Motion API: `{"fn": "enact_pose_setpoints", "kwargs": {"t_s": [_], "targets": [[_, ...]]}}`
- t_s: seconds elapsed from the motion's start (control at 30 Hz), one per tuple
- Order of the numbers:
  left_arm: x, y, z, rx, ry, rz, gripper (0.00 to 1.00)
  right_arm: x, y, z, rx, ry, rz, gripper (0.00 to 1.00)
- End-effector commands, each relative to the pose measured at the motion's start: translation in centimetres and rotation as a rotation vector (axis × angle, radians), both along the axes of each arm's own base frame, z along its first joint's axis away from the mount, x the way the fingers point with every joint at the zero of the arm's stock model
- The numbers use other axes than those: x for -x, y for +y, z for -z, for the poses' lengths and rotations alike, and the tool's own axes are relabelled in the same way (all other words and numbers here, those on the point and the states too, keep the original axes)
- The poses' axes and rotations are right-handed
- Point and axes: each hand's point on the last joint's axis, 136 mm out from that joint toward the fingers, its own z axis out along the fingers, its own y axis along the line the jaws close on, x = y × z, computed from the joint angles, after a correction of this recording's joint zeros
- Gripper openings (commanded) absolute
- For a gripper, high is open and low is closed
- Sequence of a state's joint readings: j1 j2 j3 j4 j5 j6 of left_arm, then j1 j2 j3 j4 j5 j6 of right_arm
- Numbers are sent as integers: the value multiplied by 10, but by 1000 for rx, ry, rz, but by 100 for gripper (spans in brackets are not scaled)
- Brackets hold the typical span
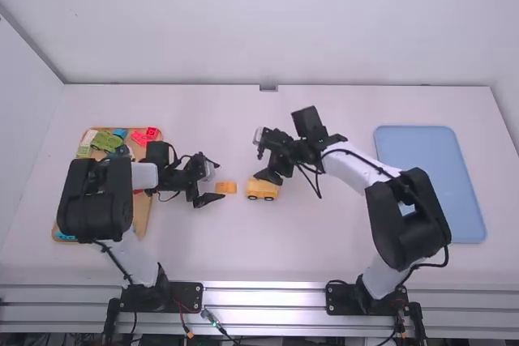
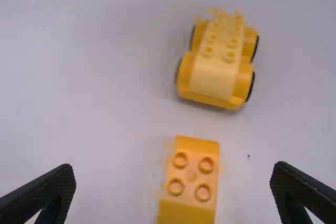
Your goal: Assemble lego blocks to make yellow taxi
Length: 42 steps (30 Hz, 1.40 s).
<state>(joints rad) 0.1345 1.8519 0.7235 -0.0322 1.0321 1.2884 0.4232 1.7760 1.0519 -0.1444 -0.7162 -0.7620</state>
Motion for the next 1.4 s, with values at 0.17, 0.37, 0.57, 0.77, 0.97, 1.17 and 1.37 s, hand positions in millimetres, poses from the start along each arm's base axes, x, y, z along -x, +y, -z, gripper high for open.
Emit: {"fn": "enact_pose_setpoints", "kwargs": {"t_s": [0.17,0.37,0.57,0.77,0.97,1.17,1.37], "targets": [[5,-9,23,-55,-17,77,79,26,-22,0,-234,36,-61,99],[2,-4,31,-98,-16,62,76,35,-34,-3,-322,62,-76,99],[0,-3,31,-106,-32,64,73,49,-38,1,-330,52,-137,99],[-2,-3,29,-96,-38,60,69,56,-37,10,-295,39,-155,99],[-1,-7,37,-61,-16,71,66,56,-37,10,-296,38,-154,99],[-2,-6,38,-61,-1,71,55,56,-37,10,-296,35,-156,99],[-4,-5,38,-62,-22,69,44,55,-37,11,-285,33,-150,99]]}}
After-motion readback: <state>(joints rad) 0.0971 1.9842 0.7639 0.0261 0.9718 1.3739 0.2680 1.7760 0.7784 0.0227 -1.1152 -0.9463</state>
